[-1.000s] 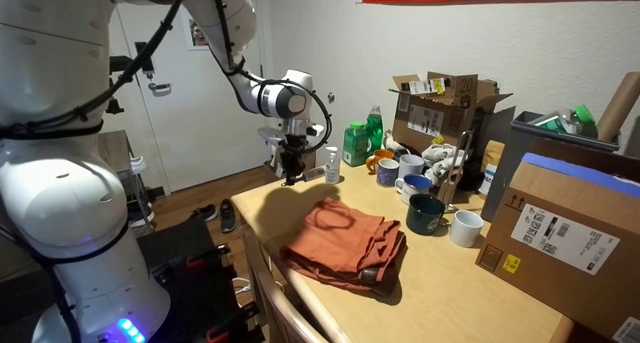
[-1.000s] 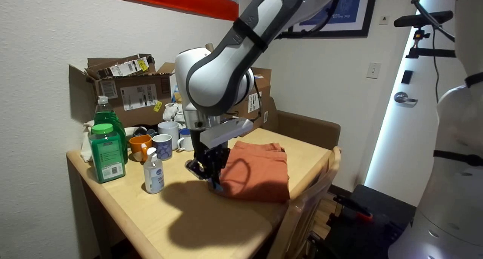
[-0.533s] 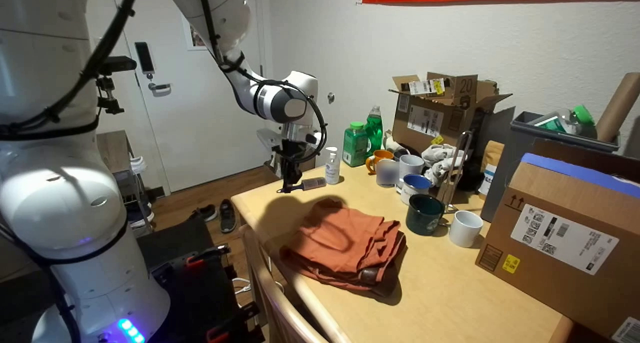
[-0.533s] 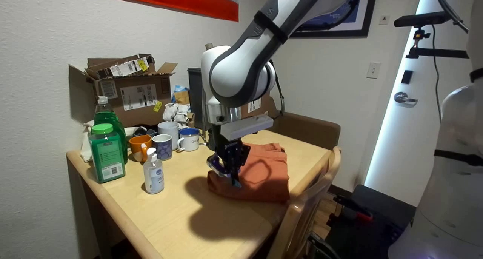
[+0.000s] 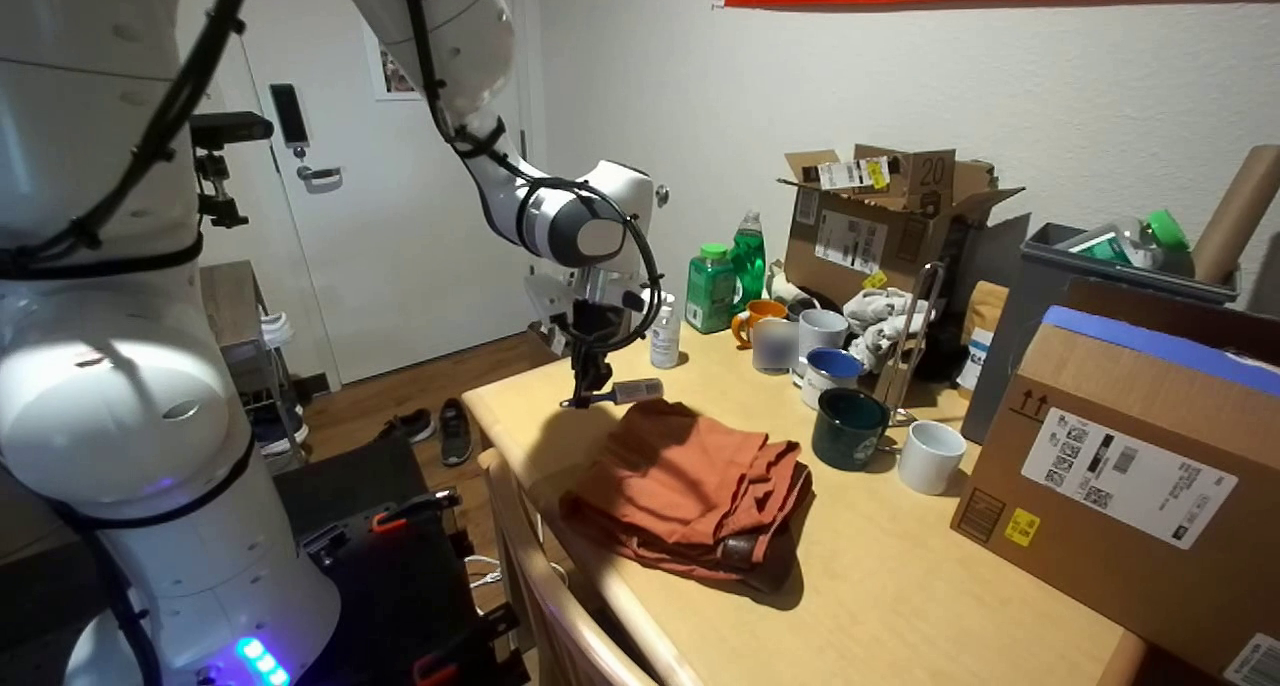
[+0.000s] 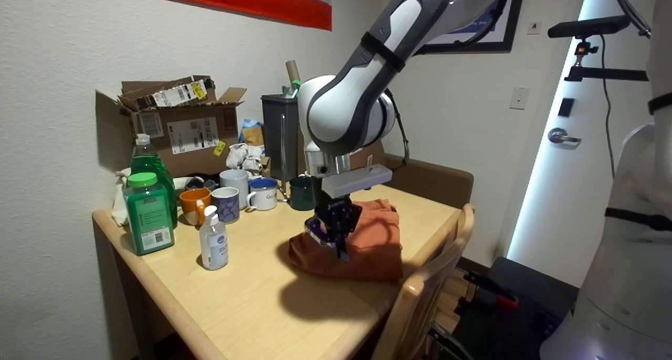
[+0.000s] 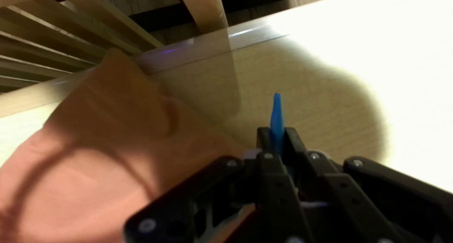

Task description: Pick up the lint roller and use it on the orange fabric

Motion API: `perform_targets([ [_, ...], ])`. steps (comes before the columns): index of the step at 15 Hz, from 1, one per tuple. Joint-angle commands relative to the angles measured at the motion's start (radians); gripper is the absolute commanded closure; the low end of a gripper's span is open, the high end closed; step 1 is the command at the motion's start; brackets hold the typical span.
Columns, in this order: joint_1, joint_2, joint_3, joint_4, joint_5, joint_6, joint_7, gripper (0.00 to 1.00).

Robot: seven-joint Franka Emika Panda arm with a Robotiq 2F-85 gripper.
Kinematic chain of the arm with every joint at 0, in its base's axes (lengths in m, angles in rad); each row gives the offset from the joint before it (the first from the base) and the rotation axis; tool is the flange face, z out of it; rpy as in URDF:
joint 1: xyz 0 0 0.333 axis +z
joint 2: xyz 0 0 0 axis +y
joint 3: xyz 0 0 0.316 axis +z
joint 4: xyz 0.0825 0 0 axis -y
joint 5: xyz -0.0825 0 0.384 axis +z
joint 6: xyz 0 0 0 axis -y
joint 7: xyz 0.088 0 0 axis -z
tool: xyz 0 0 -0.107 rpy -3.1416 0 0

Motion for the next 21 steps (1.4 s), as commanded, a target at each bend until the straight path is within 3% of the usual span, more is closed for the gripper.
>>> perform_targets([
  [1,-0.003,0.06,0.004,0.044,-0.009,-0.023,-0.033,0.95],
  [10,-0.009,0.189,-0.027,0.132,-0.019,-0.064,-0.048,0.96],
  [21,-0.035,0.191,-0.073,0.131,-0.021,-0.062,-0.041,0.96],
])
